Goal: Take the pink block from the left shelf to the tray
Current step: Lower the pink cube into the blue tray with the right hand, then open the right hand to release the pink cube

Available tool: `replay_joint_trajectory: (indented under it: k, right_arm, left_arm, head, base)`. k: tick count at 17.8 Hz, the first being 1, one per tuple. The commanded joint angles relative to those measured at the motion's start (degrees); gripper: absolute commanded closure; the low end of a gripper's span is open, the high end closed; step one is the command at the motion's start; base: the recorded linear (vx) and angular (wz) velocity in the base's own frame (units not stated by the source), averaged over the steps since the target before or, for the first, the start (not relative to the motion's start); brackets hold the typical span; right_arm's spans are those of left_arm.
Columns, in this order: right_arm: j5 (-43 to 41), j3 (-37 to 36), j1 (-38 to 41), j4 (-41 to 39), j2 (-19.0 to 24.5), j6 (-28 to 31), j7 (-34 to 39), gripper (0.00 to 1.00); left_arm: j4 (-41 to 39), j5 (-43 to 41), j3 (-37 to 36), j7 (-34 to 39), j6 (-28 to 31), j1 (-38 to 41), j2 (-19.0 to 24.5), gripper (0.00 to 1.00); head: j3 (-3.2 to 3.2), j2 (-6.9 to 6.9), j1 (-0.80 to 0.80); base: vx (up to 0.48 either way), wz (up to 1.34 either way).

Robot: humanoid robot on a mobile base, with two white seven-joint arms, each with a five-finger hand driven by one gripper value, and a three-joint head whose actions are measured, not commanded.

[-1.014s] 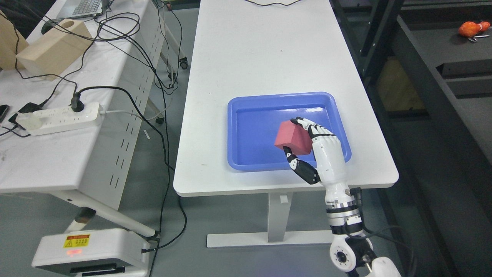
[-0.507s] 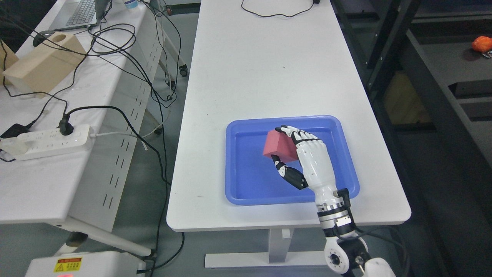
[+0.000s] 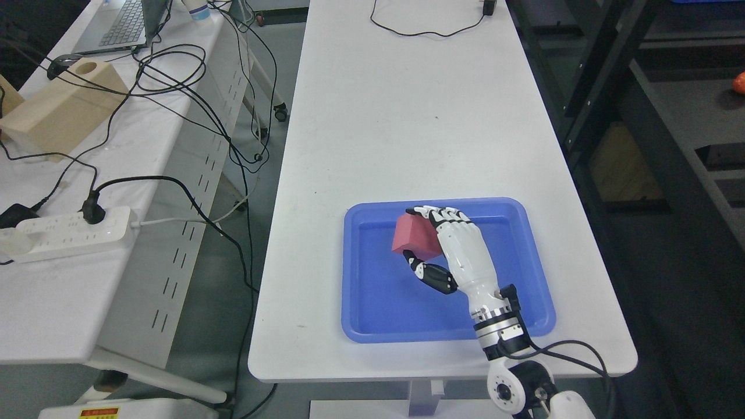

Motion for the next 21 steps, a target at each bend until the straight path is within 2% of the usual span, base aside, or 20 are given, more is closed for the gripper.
replay_joint_trajectory:
  k: [1, 7, 9, 11, 12, 13, 16, 18, 21]
  right_arm:
    - [-1.94, 0.15, 0.10, 0.20, -1.00, 0.12, 0.94, 0.33]
    - [-2.29, -0.11, 0.19, 0.20, -1.00, 0.56, 1.73, 0.28]
    - [-4.57, -1.33, 0.19, 0.20, -1.00, 0.56, 1.82, 0.23]
    - [-12.70, -4.57, 0.19, 0.20, -1.00, 0.65, 1.82, 0.04]
    - [-17.45, -6.16, 0.10, 0.20, -1.00, 0.56, 1.91, 0.01]
    - [-25.77, -7.92, 0.01, 0.20, -1.00, 0.30, 3.04, 0.01]
    - [-39.43, -11.79, 0.01, 0.20, -1.00, 0.21, 11.64, 0.01]
    - [-44.20, -13.46, 0.28, 0.11, -1.00, 0.12, 12.28, 0.01]
    - [-45.54, -15.14, 0.45, 0.02, -1.00, -0.84, 12.28, 0.01]
  left_arm:
    - [-1.00, 0.00, 0.00, 0.05, -0.02, -1.67, 1.00, 0.00]
    - [-1.00, 0.00, 0.00, 0.05, -0.02, -1.67, 1.00, 0.00]
    - [-1.00, 0.00, 0.00, 0.05, -0.02, -1.67, 1.00, 0.00]
    - [-1.00, 0.00, 0.00, 0.05, -0.02, -1.67, 1.00, 0.00]
    - [-1.00, 0.00, 0.00, 0.05, -0.02, -1.75, 1.00, 0.00]
    - [-1.00, 0.00, 0.00, 0.05, -0.02, -1.76, 1.00, 0.00]
    - [-1.00, 0.00, 0.00, 0.05, -0.02, -1.67, 1.00, 0.00]
    - [-1.00, 0.00, 0.00, 0.05, -0.02, -1.67, 1.00, 0.00]
    - [-1.00, 0.00, 0.00, 0.05, -0.02, -1.67, 1.00, 0.00]
  head:
    - [0.00, 0.00, 0.00]
    - [0.00, 0.00, 0.00]
    - [0.00, 0.00, 0.00]
    - [0.00, 0.00, 0.00]
    - [0.00, 0.00, 0.00]
    - [0.00, 0.00, 0.00]
    - [0.00, 0.00, 0.00]
    - [0.00, 0.00, 0.00]
    - [0.00, 0.00, 0.00]
  base:
    - [0.068, 0.02]
    - [0.035, 0.00]
    - [0.000, 0.00]
    - [0.000, 0.00]
    - [0.000, 0.00]
    - [0.000, 0.00]
    - [0.000, 0.00]
    - [0.000, 0.00]
    - [0.000, 0.00]
